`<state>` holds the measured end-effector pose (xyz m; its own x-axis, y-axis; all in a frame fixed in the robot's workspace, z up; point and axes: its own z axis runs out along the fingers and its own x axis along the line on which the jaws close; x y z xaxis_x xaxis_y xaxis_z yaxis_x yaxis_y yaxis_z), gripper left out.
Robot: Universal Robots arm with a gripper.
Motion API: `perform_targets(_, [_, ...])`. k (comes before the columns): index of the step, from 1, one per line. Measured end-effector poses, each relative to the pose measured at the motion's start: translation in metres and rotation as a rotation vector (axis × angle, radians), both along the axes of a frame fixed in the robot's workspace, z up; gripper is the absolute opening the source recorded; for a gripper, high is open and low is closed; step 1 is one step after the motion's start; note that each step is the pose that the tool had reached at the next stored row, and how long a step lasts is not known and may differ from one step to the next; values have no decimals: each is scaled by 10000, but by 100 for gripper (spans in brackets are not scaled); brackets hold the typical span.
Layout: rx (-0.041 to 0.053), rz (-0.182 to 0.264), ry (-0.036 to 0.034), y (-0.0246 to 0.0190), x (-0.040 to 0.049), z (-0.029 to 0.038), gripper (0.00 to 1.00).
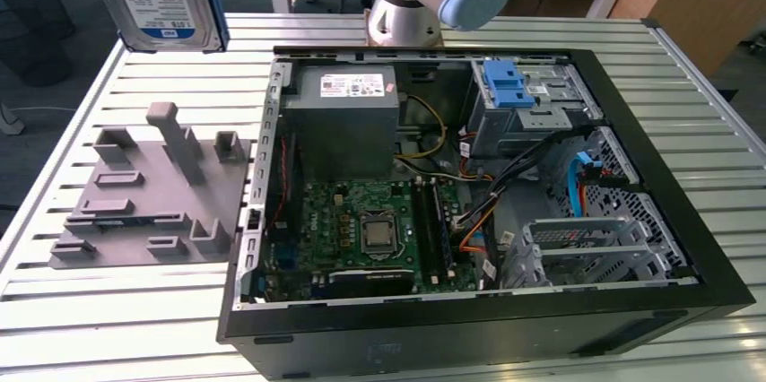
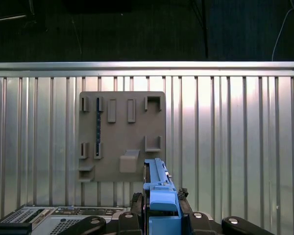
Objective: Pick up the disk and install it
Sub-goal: 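Pick up the disk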
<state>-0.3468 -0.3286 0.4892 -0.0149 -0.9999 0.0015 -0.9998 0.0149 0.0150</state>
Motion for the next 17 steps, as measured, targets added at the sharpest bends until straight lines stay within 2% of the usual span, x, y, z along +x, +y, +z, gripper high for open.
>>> perform_targets(8, [0,1,1,0,25,0,37])
perform_targets(17, [0,-1,0,0,115,0,37])
